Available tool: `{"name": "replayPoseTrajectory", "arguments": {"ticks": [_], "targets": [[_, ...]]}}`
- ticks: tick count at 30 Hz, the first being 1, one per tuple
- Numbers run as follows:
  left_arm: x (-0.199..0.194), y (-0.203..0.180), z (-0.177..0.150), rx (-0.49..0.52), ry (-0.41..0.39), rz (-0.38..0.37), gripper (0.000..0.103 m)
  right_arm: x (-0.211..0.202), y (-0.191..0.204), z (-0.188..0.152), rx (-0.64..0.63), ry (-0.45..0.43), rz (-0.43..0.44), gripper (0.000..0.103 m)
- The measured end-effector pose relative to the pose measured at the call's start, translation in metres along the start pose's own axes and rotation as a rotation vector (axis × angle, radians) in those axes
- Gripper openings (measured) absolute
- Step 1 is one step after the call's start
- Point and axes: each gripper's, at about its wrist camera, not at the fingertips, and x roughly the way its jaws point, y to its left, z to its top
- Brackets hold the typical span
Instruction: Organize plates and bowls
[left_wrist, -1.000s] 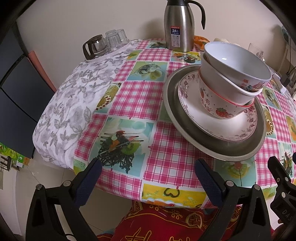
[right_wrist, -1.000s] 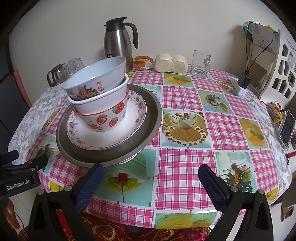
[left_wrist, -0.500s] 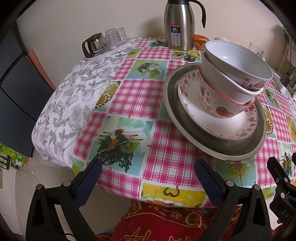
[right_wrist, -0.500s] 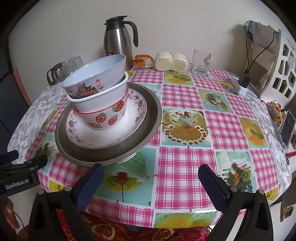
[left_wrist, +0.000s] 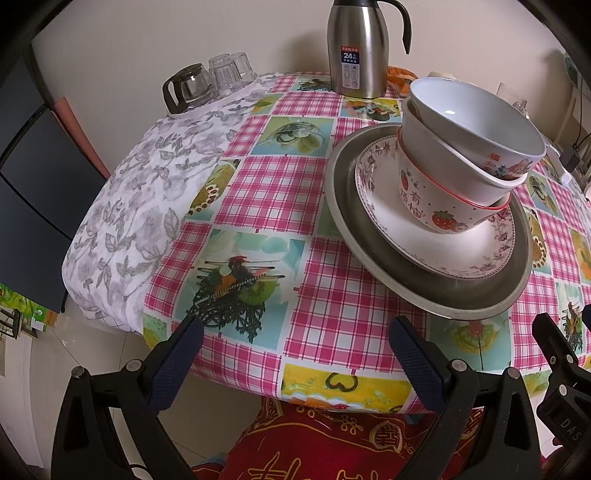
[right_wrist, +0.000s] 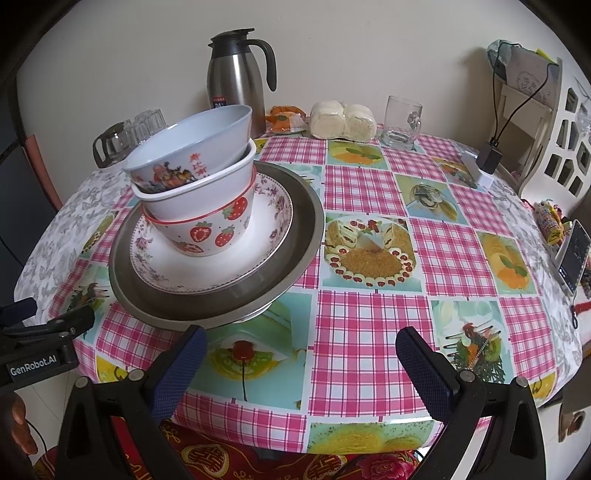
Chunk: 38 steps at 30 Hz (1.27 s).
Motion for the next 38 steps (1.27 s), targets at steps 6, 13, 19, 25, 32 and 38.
{"name": "replayPoseTrajectory", "arguments": {"ticks": [6, 13, 19, 25, 32, 38], "targets": [[0.0002, 0.0001, 0.0004, 0.001, 0.001, 0.0, 0.1, 0.0, 0.0001, -0.0002, -0.001, 0.001, 0.0, 0.103], [0.0004, 0.0003, 0.0007, 0.0, 0.001, 0.001, 0.1, 0.0008, 0.0001, -0.0014, -0.002, 0.003, -0.001, 0.103], [0.0029, 0.0008, -0.0002, -0.003, 0.005, -0.007, 0.1, 0.0013, 0.0001, -0.0011, -0.004, 0.005, -0.001, 0.103], [0.0007, 0.0012, 0.0006, -0.001, 0.005, -0.025, 0.1, 0.0015, 0.0001, -0.001, -0.005, 0.006, -0.001, 0.103], [-0.0029, 0.0017, 0.0011, -0.005, -0.007, -0.026, 0.1, 0.0017, -0.0003, -0.0008, -0.008, 0.009, -0.002, 0.103], [-0.0027, 0.0014, 0.001, -0.001, -0.002, -0.03, 0.1, 0.0017, -0.0001, -0.0007, -0.008, 0.01, -0.002, 0.103]]}}
